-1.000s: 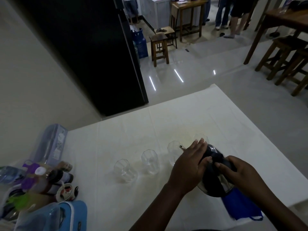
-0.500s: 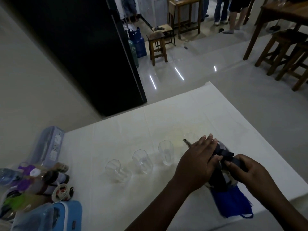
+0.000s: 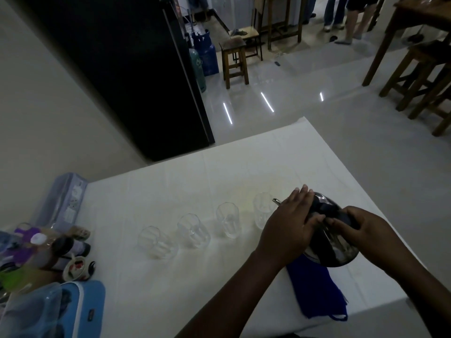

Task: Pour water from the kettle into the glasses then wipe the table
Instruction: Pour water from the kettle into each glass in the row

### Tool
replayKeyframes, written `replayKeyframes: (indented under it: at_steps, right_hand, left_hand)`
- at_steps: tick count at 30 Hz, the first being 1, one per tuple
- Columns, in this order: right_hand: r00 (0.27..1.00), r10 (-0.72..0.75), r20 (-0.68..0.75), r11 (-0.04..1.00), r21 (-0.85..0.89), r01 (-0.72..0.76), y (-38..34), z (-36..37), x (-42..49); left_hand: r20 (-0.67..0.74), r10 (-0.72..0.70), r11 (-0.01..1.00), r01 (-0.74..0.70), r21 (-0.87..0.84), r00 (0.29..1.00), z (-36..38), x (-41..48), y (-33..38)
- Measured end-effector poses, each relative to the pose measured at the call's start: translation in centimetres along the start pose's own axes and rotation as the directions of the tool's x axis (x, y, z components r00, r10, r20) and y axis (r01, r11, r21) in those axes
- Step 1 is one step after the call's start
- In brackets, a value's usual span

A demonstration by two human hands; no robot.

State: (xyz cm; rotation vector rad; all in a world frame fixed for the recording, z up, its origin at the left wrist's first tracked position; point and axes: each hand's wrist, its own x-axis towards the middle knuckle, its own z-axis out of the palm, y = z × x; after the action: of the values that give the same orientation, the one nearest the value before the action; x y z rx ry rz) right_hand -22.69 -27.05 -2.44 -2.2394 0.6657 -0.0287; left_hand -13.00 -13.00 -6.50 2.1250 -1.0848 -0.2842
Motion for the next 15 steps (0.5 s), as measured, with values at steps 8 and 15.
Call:
replayKeyframes:
  at_steps: [8,15]
  right_hand:
    - [0.996,-0.036,0.085,0.994,-0.096,0.044,0.0,-0.7,2.3]
    - [0.992,-0.052,0.116,0.989,-0.129,0.067,-0.1,-0.8,3.2]
  left_hand:
    - [-0.02,-0.08,0.996,0.079,-0.03,0.997,0.8,0.6,-0.8]
    - [-0.024,-0.1,0.995,0.099,-0.031,0.995,0.9,0.8,-1.2]
